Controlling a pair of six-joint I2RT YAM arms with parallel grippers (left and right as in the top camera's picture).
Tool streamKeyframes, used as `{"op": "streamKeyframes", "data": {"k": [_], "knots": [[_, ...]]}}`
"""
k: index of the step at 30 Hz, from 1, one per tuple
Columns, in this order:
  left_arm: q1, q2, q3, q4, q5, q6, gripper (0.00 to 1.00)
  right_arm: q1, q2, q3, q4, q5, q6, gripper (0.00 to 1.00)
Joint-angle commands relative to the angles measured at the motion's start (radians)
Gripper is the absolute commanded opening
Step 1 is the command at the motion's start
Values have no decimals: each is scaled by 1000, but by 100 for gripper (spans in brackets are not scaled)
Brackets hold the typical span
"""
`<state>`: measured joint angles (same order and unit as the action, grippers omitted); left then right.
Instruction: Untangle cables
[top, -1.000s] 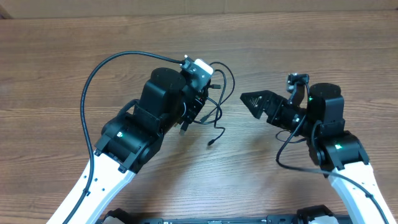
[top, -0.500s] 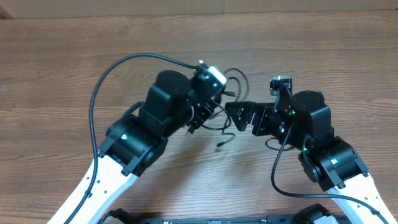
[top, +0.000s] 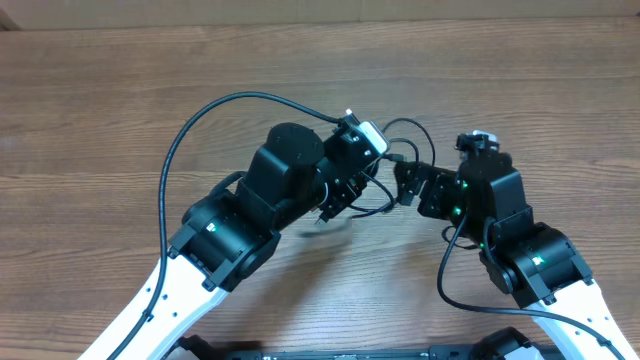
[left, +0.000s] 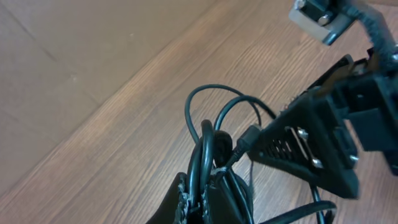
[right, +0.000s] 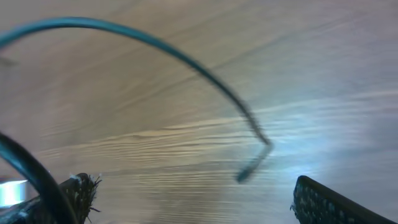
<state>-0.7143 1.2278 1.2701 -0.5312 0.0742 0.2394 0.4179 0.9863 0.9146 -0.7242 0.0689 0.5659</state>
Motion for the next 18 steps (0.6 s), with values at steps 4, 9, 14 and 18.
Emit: {"op": "streamKeyframes", "data": {"k": [4, 9, 14, 18], "knots": [[1, -81, 12, 16, -2, -11, 4, -2, 13, 22, -53, 276, 13, 100], [1, -158, 12, 14, -3, -11, 4, -7, 51, 22, -60, 384, 13, 100], [2, -213, 12, 5, -9, 16, 4, -55, 83, 22, -63, 410, 13, 100], [1, -233, 12, 3, -26, 16, 4, -119, 97, 22, -78, 409, 13, 100]]}}
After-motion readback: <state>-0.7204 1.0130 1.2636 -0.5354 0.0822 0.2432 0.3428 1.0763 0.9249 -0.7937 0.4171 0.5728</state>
